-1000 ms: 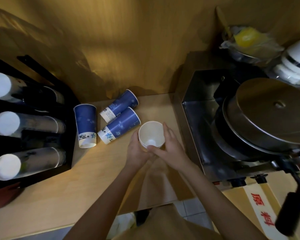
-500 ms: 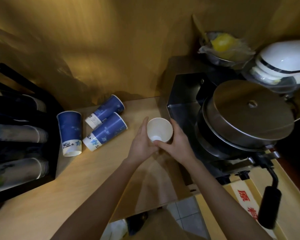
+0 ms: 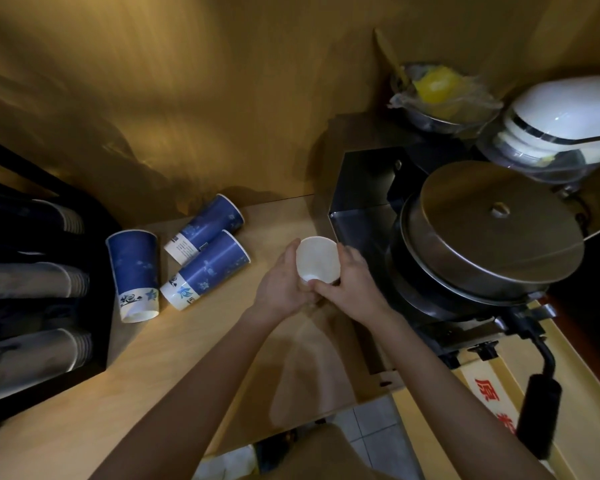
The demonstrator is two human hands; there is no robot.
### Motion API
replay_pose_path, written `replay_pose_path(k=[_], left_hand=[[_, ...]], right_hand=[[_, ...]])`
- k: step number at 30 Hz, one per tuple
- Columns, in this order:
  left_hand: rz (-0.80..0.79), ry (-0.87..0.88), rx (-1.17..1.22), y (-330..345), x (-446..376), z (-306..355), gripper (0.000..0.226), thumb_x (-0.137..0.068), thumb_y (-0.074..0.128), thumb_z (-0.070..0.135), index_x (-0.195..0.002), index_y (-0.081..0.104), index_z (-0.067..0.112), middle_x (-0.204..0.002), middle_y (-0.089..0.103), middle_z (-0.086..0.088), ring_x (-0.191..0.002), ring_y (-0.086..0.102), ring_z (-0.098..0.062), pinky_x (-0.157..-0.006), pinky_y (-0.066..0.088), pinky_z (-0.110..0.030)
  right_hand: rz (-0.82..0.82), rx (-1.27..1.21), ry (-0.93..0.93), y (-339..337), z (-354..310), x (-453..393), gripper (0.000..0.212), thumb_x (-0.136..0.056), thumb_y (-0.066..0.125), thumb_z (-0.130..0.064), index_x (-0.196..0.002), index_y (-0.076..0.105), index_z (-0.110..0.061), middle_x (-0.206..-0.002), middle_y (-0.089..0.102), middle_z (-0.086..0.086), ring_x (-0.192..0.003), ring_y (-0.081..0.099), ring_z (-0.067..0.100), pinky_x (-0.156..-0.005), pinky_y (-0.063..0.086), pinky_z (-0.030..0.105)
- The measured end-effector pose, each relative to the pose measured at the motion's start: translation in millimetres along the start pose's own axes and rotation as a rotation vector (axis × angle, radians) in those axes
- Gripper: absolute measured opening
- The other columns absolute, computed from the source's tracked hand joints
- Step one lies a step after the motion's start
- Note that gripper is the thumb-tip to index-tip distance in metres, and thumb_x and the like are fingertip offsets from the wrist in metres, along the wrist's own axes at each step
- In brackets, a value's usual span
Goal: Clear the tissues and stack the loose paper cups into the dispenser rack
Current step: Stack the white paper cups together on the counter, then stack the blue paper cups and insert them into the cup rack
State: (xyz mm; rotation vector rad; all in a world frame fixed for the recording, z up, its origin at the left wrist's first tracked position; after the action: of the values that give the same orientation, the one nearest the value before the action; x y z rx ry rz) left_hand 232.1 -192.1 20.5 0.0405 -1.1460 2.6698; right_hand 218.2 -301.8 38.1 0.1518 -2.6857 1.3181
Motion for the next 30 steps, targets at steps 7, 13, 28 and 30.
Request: replay_pose_path(k=[7,13,28,30], left_hand=[[-0.155,0.049,-0.165,-23.9,-1.5,6.2,0.101,-0.072,0.073,0.034,-0.144,0.005,0.014,-0.147,0.034,-0.014,-0.129,0.042,-0.028,-0.101,0.039,-0.035],[-0.090,0.003,-0.426,-85.5,-7.8,-30.0,0.055,-0.082,0.060,0.033,-0.130,0.042,0.012,-0.132,0.048,-0.013,-0.119,0.048,-0.032,-0.092,0.045,-0.042],[0.175,-0.371,-0.500,-168.9,6.3,-186.8,0.063,-0.086,0.049,0.040,-0.138,0.025,0.014,-0.147,0.030,-0.015,-0.131,0.033,-0.033,-0.104,0.034,-0.047],[0.195,-0.433,-0.470,-167.5,9.2,-203.6,0.068,-0.086,0.050,0.040,-0.140,0.020,0.011,-0.148,0.026,-0.019,-0.133,0.030,-0.035,-0.104,0.034,-0.047]], right_hand=[[-0.076,0.205,-0.060,-7.0,-37.2,-12.2,0.080,-0.082,0.062,-0.037,-0.142,0.020,-0.004,-0.151,0.021,0.011,-0.140,0.008,0.026,-0.113,0.019,0.042],[-0.067,0.355,-0.165,-2.3,-82.8,-43.1,0.063,-0.085,0.058,-0.032,-0.138,0.032,-0.011,-0.151,0.026,0.010,-0.142,0.010,0.027,-0.116,0.015,0.043],[-0.233,0.461,-0.423,127.6,-155.5,-106.8,0.082,-0.080,0.064,-0.024,-0.145,0.015,-0.009,-0.151,0.024,0.011,-0.140,0.015,0.027,-0.116,0.021,0.040],[-0.262,0.495,-0.456,142.2,-159.6,-110.8,0.087,-0.078,0.066,-0.024,-0.145,0.014,-0.011,-0.152,0.023,0.010,-0.141,0.015,0.026,-0.117,0.019,0.039]])
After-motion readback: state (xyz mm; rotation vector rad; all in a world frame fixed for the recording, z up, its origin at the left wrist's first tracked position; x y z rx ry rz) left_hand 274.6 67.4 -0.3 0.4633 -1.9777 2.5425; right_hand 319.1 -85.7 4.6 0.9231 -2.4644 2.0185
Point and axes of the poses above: each hand's wrist, its own x-axis away from the middle knuckle, its own y-axis out of the palm, z = x × y, the point moved 10 cm from there along -x, towards the middle knuckle
